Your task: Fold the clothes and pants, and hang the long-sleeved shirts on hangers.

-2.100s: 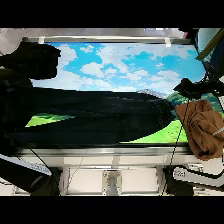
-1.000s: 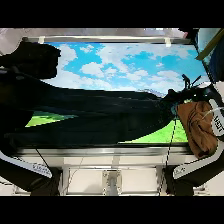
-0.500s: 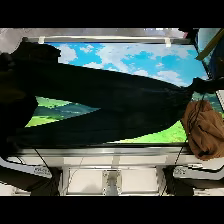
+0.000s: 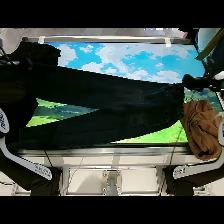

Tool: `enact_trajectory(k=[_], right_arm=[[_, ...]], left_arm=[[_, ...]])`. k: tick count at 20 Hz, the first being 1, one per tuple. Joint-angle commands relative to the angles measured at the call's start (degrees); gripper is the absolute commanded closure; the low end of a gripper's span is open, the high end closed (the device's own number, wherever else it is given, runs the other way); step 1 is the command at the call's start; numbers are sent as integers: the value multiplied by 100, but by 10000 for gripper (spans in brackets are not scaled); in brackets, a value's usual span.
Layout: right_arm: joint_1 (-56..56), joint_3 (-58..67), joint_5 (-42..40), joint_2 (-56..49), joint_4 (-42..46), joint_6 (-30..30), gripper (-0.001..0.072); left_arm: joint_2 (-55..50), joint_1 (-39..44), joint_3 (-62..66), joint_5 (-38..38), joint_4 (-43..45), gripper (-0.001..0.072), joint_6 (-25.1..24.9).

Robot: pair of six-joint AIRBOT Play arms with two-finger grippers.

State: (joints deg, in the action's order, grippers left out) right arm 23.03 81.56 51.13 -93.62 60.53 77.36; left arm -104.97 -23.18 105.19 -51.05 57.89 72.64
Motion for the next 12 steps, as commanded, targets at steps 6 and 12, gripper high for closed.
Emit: enact_trajectory(k=[6, 12], right_arm=[[-496, 9, -3215, -951, -743, 999, 670], [-352, 140, -1746, -1001, -619, 1021, 280]], left_arm=[[-280, 94, -2, 1405, 129, 684, 369], [-282, 87, 2, 914, 105, 3, 922]])
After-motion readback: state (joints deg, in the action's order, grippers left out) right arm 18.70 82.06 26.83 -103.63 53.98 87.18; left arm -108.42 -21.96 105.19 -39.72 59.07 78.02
